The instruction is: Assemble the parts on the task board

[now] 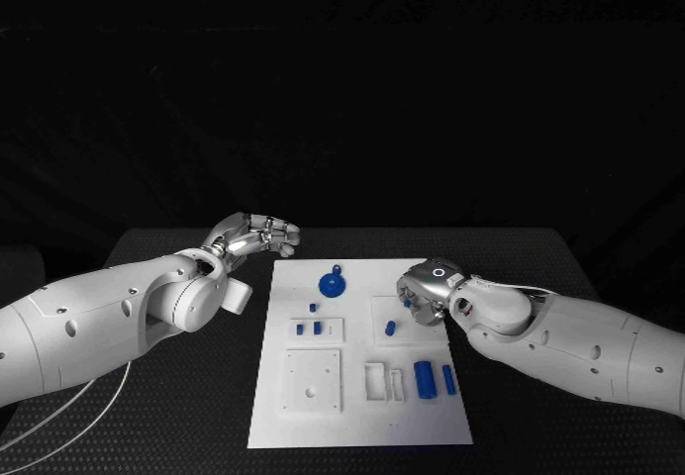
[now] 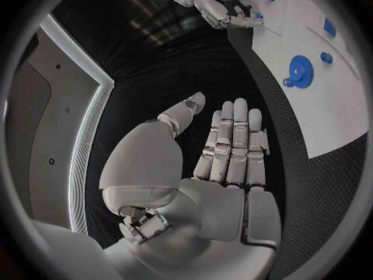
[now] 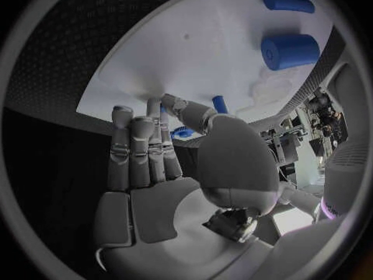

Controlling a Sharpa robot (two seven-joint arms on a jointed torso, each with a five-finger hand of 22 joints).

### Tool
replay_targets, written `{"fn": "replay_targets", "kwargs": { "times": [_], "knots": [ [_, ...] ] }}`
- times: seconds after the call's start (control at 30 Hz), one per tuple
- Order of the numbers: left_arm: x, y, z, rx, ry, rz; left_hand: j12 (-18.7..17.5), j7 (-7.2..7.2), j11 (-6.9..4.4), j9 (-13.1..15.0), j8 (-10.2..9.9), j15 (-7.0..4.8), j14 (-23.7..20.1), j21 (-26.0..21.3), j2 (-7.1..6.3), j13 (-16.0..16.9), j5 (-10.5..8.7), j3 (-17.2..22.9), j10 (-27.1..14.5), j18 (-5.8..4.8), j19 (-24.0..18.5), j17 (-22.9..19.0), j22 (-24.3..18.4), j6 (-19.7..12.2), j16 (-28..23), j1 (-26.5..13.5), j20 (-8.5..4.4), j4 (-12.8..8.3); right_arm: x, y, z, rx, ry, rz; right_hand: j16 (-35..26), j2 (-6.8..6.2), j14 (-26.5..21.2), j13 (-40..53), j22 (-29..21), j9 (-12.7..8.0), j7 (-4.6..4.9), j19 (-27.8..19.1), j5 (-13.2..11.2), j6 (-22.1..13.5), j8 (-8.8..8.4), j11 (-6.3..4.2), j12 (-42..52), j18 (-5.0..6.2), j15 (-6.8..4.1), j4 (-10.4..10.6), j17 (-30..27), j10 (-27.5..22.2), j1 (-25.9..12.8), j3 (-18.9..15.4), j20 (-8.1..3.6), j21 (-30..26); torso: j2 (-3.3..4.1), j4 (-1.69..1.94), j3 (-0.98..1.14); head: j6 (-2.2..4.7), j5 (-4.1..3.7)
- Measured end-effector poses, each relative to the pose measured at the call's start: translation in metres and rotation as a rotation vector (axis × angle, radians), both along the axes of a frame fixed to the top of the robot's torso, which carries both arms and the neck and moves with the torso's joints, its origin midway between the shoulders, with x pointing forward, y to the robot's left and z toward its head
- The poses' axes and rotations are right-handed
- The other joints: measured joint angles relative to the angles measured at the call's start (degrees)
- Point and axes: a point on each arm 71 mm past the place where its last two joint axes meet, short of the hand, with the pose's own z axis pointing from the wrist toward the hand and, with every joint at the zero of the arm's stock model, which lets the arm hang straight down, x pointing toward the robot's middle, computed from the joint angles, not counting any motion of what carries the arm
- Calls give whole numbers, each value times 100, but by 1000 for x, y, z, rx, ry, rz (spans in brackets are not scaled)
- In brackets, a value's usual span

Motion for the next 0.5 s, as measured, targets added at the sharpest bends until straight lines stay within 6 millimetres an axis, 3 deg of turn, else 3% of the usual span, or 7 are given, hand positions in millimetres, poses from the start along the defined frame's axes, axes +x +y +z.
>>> {"fn": "replay_targets", "kwargs": {
  "times": [0.3,0.5],
  "knots": [
    [0,0,0,0,1,0,0,0,0,0,0,0,0,0,0,-5,0,0,0,-1,0,5,-1,0,-22,0,0,0,0,1,0,2,3,-3,-28,-218,2,0,0,-29,10,0,0,2,-50,22,-107,0,2,61,-2,-22,-218,-5,1,5,-3,-1,1,3,-2],
    [0,0,0,0,1,0,0,0,0,0,0,0,0,0,0,-5,0,0,0,-1,0,5,-1,0,-22,0,0,0,1,1,0,6,6,-8,-60,-273,-11,1,0,-59,42,-22,0,-31,-80,52,-179,0,30,127,-11,-52,-273,-1,23,5,-4,-1,1,4,-5]
  ]
}}
